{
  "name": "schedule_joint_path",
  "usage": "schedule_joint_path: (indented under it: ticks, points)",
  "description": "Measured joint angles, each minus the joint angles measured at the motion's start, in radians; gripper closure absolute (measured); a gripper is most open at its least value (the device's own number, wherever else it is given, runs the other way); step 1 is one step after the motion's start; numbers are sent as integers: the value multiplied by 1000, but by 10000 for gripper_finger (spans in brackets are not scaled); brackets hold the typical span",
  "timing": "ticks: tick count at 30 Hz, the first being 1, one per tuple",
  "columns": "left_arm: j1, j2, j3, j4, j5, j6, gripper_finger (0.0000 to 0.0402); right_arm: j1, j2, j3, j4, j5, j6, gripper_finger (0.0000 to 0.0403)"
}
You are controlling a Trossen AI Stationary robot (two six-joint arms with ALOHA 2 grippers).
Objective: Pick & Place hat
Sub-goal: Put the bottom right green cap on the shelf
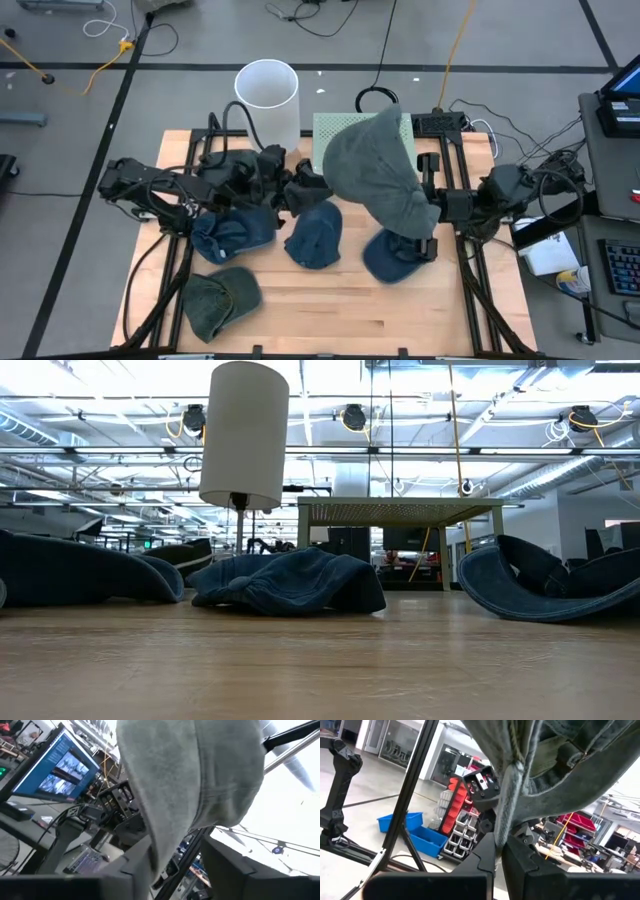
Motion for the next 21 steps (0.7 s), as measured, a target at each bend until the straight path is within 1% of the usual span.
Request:
schedule_joint_path:
  ticks: [6,11,13,16,19,21]
  points:
    - [0,0,0,0,1,-18,328,0,3,0,0,-6,1,394]
    - [5,-1,0,11,57,-15,382,-1,6,0,-8,-5,9,390]
    - [14,-1,0,22,97,-20,391,-1,7,0,-9,-5,9,382]
    - [25,0,0,45,132,-55,387,-2,6,0,-8,9,61,359]
    - [34,-4,0,51,136,-74,390,-2,-1,0,-17,50,166,323]
    - [38,-19,-2,40,140,-74,393,-2,-11,0,-63,52,233,289]
